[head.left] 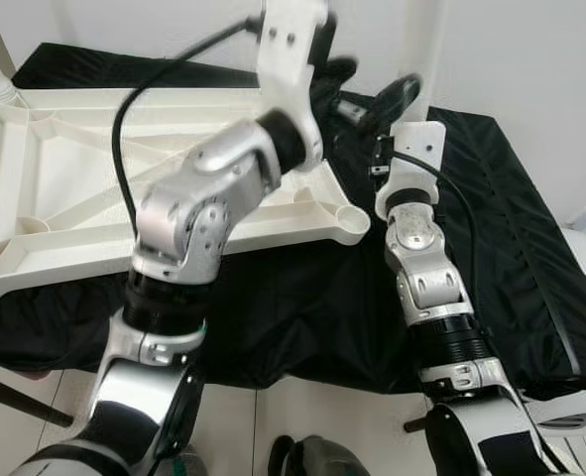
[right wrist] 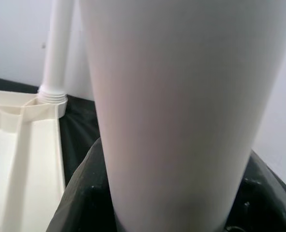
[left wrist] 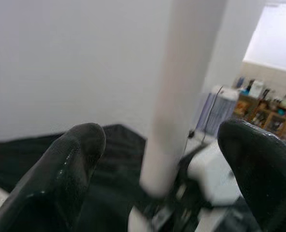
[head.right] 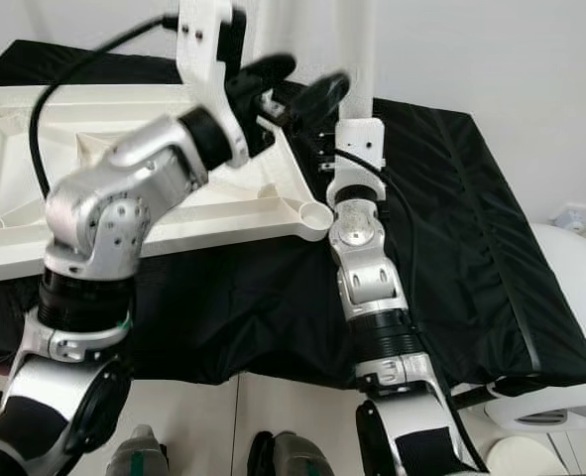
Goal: Building children table
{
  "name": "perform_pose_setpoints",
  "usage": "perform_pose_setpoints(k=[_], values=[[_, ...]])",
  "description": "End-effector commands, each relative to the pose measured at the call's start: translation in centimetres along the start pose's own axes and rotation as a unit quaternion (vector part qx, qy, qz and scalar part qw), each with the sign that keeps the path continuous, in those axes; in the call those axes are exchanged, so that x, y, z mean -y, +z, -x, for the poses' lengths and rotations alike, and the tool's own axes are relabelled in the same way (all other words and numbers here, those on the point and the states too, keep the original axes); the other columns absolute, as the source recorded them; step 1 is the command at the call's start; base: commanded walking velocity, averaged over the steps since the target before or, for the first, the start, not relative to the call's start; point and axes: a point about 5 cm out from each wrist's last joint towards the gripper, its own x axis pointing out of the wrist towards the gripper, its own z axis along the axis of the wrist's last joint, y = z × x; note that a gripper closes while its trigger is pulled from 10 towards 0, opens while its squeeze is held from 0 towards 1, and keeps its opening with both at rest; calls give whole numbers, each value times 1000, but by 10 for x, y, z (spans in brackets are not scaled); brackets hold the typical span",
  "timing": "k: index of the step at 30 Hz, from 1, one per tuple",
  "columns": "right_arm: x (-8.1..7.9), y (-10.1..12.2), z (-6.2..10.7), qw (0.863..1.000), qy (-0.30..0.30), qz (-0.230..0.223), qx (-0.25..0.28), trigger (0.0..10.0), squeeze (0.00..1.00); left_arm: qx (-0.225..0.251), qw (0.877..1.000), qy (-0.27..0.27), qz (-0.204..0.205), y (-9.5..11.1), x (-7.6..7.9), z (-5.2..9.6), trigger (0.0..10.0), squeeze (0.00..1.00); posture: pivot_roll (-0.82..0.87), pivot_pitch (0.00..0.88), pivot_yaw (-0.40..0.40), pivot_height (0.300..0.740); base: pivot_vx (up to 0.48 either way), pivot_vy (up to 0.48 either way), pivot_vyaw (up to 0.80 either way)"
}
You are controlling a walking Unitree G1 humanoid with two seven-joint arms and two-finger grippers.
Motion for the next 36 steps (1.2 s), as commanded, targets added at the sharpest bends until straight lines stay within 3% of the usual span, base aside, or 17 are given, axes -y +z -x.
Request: perform_pose_setpoints(k=[1, 3, 5, 6, 12, 17, 20, 22, 27, 36], values=[[4, 1, -3, 1000, -10, -6, 1, 10000, 0, -4, 1000, -8, -9, 0, 5, -3, 10000, 0, 103, 65, -128, 740, 0, 0, 0], [8, 3, -6, 1000, -12, -8, 5, 10000, 0, -74, 996, 33, -34, -36, -7, 0, 10000, 0, 103, 61, -131, 740, 0, 0, 0], [8, 3, -6, 1000, -12, -8, 5, 10000, 0, -74, 996, 33, -34, -36, -7, 0, 10000, 0, 103, 61, -131, 740, 0, 0, 0], [10, 6, -9, 1000, -11, -15, 8, 10000, 0, -137, 987, 61, -51, -68, -16, 4, 10000, 0, 103, 57, -133, 740, 0, 0, 0], [8, 11, -9, 999, -2, -35, 14, 10000, 0, -211, 973, 70, -59, -104, -21, 4, 10000, 0, 103, 50, -133, 740, 0, 0, 0], [6, 13, -8, 999, 1, -38, 18, 10000, 0, -241, 965, 78, -63, -117, -24, 4, 10000, 0, 99, 48, -131, 740, 0, 0, 0], [6, 15, -8, 999, 3, -41, 21, 10000, 0, -276, 955, 83, -74, -136, -27, 5, 10000, 0, 92, 44, -124, 740, 0, 0, 0], [6, 15, -8, 999, 3, -41, 21, 10000, 0, -276, 955, 83, -74, -136, -27, 5, 10000, 0, 92, 44, -124, 740, 0, 0, 0], [6, 15, -7, 999, 3, -41, 22, 10000, 0, -329, 936, 83, -94, -162, -30, 4, 10000, 0, 81, 38, -118, 740, 0, 0, 0], [8, 15, -7, 999, 2, -37, 23, 10000, 0, -345, 931, 55, -104, -167, -28, 0, 10000, 0, 71, 28, -112, 740, 0, 0, 0]])
